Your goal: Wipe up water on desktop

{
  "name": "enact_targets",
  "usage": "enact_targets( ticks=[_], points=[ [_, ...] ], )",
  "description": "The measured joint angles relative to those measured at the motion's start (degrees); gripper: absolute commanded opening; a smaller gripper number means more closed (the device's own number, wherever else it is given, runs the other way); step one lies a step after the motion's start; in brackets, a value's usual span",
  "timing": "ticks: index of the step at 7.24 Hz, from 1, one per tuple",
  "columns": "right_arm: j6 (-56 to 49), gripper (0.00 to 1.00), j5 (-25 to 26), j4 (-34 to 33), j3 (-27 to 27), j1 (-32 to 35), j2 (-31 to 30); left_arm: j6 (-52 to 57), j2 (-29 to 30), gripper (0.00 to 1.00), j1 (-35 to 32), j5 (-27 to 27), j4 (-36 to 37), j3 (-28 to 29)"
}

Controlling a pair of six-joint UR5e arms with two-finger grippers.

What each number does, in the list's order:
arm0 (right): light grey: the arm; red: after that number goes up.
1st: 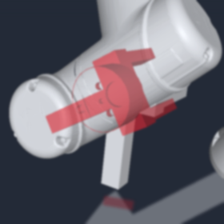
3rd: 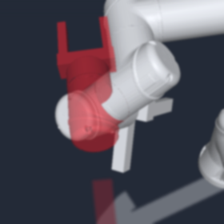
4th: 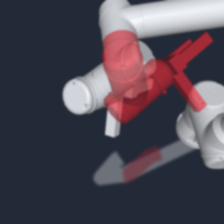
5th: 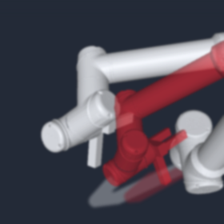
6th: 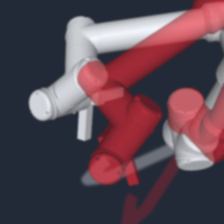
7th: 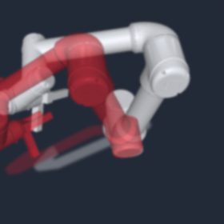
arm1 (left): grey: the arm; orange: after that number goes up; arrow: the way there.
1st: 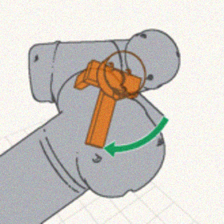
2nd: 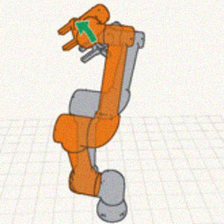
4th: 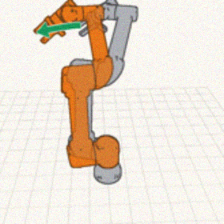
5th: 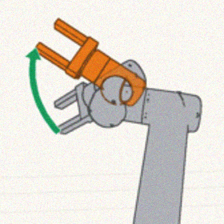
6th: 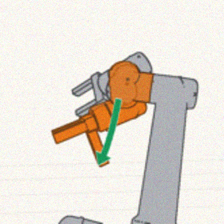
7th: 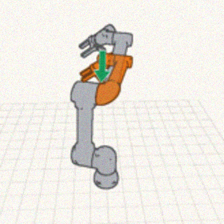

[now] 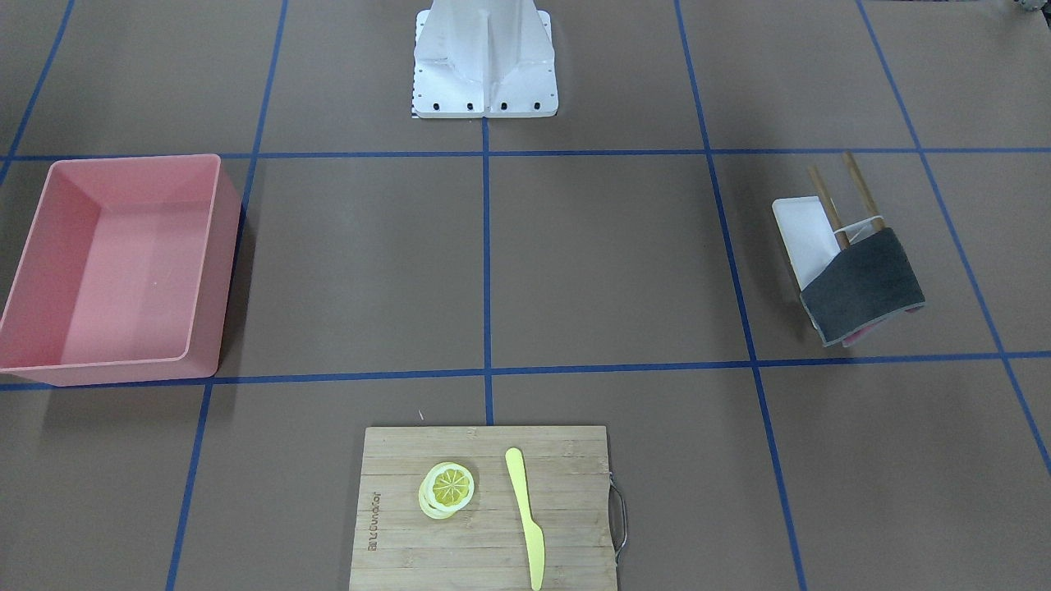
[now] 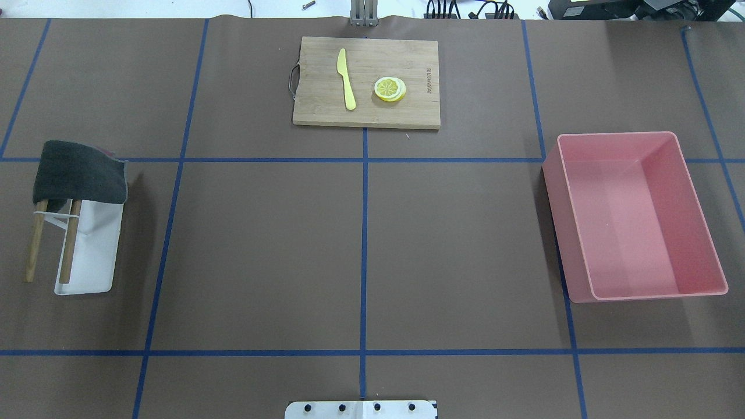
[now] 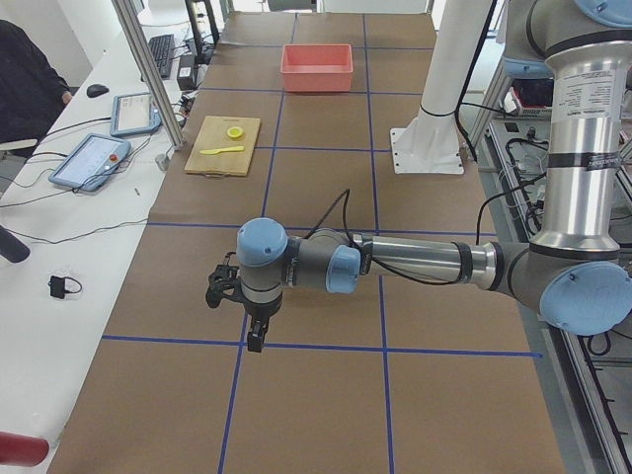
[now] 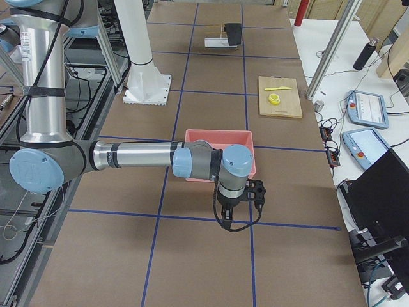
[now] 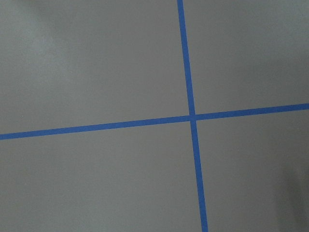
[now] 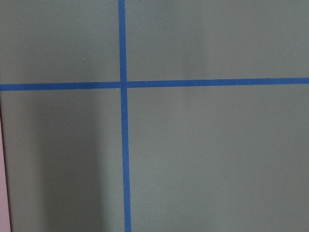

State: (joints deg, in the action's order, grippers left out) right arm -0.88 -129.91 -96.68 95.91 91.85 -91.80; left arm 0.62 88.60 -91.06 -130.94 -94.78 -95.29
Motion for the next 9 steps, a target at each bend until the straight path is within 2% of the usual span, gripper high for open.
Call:
enact_targets(
  ticks=[9],
  points=[
    [0.08,1.0,-0.31,0.05,0.47,-0.09,0.04,0.1,0.46,0.98,0.0,-0.02,-0.23,1.71]
  ],
)
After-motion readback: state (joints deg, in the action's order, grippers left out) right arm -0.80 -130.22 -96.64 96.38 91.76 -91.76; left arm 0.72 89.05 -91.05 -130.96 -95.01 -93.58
